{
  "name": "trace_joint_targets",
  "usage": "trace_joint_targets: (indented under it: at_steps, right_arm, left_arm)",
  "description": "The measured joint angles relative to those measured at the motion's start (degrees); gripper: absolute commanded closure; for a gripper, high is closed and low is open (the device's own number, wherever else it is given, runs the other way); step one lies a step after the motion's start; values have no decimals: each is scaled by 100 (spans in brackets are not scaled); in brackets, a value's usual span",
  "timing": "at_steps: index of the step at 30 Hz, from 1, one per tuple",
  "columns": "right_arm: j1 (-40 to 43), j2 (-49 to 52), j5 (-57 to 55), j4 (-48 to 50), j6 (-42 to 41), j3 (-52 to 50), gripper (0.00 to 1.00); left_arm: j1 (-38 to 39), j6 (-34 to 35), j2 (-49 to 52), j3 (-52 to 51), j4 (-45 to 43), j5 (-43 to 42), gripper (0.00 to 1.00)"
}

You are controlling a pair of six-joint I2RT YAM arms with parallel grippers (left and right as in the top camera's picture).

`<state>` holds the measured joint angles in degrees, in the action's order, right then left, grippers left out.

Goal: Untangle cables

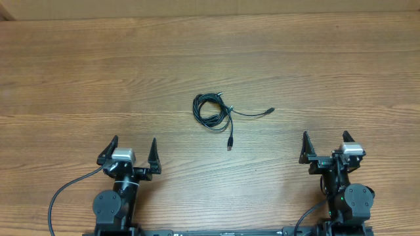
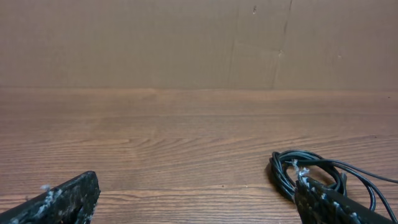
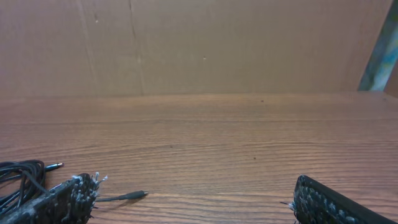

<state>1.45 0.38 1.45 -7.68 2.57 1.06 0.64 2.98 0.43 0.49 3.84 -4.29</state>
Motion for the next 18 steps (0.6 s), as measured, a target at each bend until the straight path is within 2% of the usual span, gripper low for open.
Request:
trace_joint_targets:
  at_steps: [7,18]
  right_arm:
    - [-4,22,868,385,24,0,0]
    - [-4,22,1115,380,28,0,0]
  left_arm:
    - [282,177,0,-2,-4,-153,1]
    - [282,264,0,-2,-4,-157,0]
